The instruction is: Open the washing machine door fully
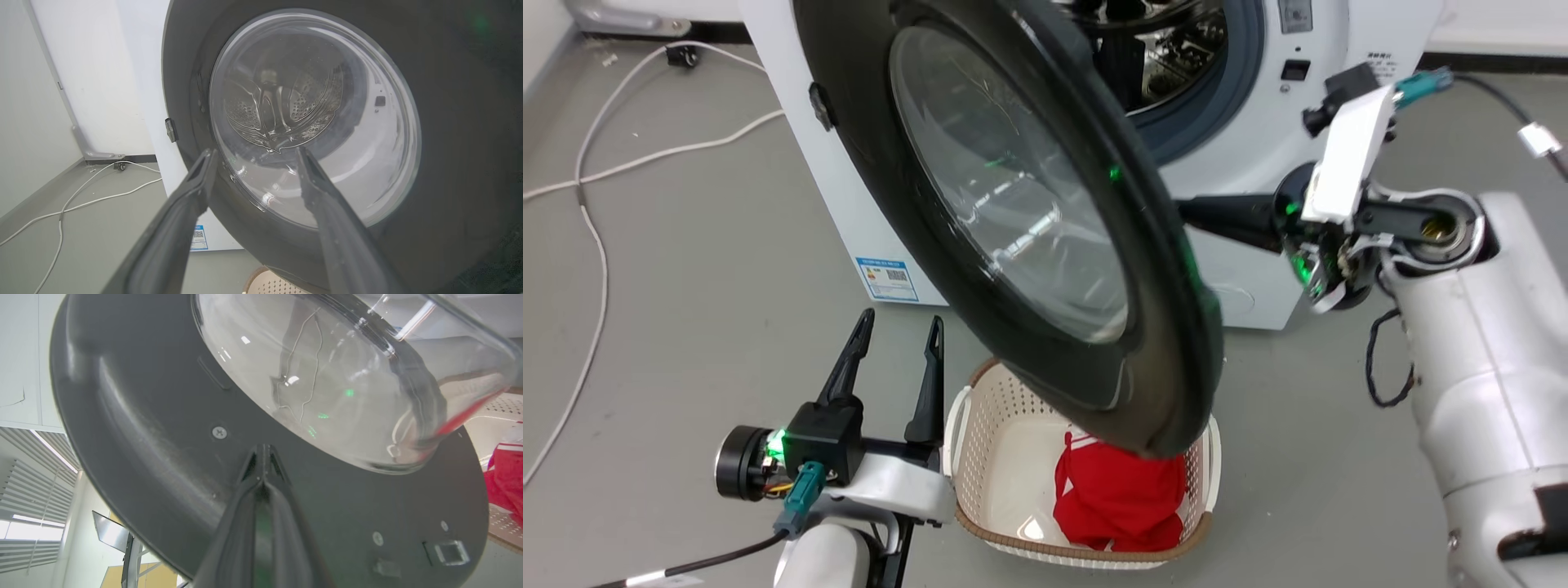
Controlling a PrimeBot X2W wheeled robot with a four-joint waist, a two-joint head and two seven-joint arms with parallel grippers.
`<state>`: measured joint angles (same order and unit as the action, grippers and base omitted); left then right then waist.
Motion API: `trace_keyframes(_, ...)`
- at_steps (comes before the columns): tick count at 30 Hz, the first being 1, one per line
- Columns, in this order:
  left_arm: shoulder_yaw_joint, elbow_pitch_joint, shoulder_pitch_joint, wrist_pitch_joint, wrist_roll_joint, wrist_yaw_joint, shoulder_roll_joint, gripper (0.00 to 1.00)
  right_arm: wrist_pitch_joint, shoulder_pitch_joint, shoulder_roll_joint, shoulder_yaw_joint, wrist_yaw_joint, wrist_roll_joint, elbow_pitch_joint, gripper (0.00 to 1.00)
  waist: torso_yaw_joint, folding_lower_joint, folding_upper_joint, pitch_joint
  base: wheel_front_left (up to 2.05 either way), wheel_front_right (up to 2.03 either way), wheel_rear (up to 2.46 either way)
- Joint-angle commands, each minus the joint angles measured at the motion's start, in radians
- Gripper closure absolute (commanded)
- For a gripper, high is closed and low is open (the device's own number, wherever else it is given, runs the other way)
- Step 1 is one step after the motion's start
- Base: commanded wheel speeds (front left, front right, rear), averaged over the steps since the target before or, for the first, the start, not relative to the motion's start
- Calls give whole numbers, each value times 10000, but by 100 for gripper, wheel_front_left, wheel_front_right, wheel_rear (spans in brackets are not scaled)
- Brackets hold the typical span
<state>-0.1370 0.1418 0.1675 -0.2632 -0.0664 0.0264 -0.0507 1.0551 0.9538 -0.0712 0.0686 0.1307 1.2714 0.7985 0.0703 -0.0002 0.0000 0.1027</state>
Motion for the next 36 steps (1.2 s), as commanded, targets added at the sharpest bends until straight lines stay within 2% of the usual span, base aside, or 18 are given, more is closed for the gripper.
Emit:
trace_keyframes(1, 0, 28, -107, -24, -49, 31, 7, 0, 76, -269, 120, 96, 0, 79, -126, 100, 57, 2, 0, -137, 0, 0, 0)
trace_keyframes(9, -29, 122, -409, -24, -172, 85, 7, 0, 120, -1431, 252, 892, 0, 632, -1278, 100, 189, 2, 0, -553, 0, 0, 0)
trace_keyframes(17, -8, 107, -580, -24, -247, 90, 7, 0, -457, -2403, 230, 2318, 0, 1709, -2486, 100, 200, 2, 0, -716, 0, 0, 0)
trace_keyframes(23, 23, 50, -622, -25, -240, 56, 7, 0, -1139, -2788, 232, 2729, 0, 2076, -3010, 100, 94, 2, 0, -695, 0, 0, 0)
trace_keyframes(27, 64, -6, -703, -24, -257, 11, 7, 0, -2428, -3148, 218, 2321, 0, 2045, -3318, 100, -19, 2, 0, -698, 0, 0, 0)
trace_keyframes(36, 338, -15, -826, -24, -258, -18, 6, 0, -6889, -4574, 56, 861, 0, 782, -3502, 100, -312, 2, 0, -806, 0, 0, 0)
